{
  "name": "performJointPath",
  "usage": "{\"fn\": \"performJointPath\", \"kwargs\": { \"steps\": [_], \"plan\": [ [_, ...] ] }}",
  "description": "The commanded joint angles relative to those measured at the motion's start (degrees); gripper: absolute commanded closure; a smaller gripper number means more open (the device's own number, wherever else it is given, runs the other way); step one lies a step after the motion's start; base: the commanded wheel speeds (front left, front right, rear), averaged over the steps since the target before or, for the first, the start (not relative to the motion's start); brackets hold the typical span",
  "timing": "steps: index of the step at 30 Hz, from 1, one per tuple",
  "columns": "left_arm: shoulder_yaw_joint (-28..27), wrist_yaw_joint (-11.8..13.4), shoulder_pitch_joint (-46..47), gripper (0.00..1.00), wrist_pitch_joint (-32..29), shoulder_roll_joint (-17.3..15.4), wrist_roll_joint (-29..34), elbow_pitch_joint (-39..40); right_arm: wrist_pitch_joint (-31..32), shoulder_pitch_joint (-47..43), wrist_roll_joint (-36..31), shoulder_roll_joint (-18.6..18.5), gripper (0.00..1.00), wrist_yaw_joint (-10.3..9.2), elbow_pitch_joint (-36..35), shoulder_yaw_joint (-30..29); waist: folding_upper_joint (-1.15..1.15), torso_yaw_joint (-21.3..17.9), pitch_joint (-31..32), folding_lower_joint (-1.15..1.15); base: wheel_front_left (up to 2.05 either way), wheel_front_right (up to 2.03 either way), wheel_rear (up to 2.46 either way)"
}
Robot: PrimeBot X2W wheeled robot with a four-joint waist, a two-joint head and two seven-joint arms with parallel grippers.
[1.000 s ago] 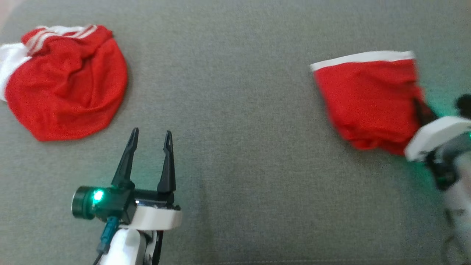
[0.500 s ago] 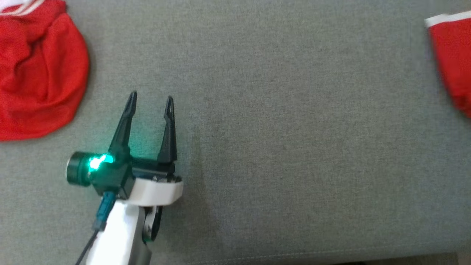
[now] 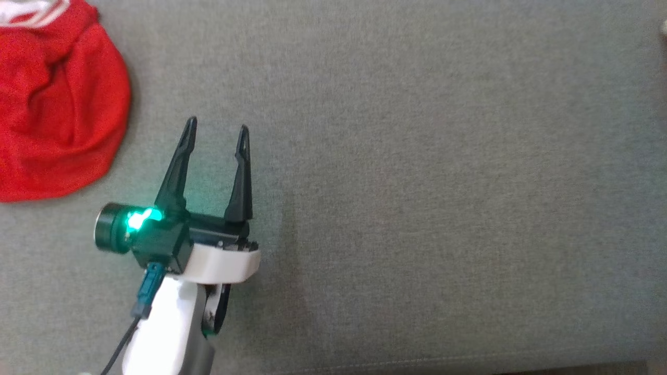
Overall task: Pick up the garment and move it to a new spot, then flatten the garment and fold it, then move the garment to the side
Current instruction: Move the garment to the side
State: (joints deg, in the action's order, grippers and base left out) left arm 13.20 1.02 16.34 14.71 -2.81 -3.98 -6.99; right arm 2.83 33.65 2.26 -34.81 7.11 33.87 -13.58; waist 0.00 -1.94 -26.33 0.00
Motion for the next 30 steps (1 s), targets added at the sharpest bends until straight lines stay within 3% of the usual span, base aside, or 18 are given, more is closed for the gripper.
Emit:
{"fn": "performJointPath", "kwargs": {
  "steps": [1,9,17,30],
  "plan": [
    [-1.76,0.33,-1.07,0.0,0.29,-0.07,0.41,1.16,-1.82,-1.46,-0.99,1.48,0.0,0.37,-2.65,0.2,0.0,-0.18,3.09,0.0,0.0,0.0,0.0],
    [-4.24,2.1,-6.68,0.0,0.29,-0.07,-0.3,-3.92,-12.75,-6.45,2.02,16.58,0.0,0.37,-2.81,8.64,0.0,0.49,15.63,0.0,0.0,0.0,0.0],
    [-5.69,5.13,-11.37,0.0,0.29,-0.07,-2.79,-10.46,-17.74,-16.32,8.59,26.47,0.0,0.37,0.15,17.84,0.0,3.12,27.52,0.0,0.0,0.0,0.0],
    [-6.96,5.48,-15.12,0.0,0.29,-0.07,-2.41,-12.93,-17.82,-31.57,7.58,31.43,0.0,0.37,-7.78,21.32,0.0,4.07,34.25,0.0,0.0,0.0,0.0]
  ]
}}
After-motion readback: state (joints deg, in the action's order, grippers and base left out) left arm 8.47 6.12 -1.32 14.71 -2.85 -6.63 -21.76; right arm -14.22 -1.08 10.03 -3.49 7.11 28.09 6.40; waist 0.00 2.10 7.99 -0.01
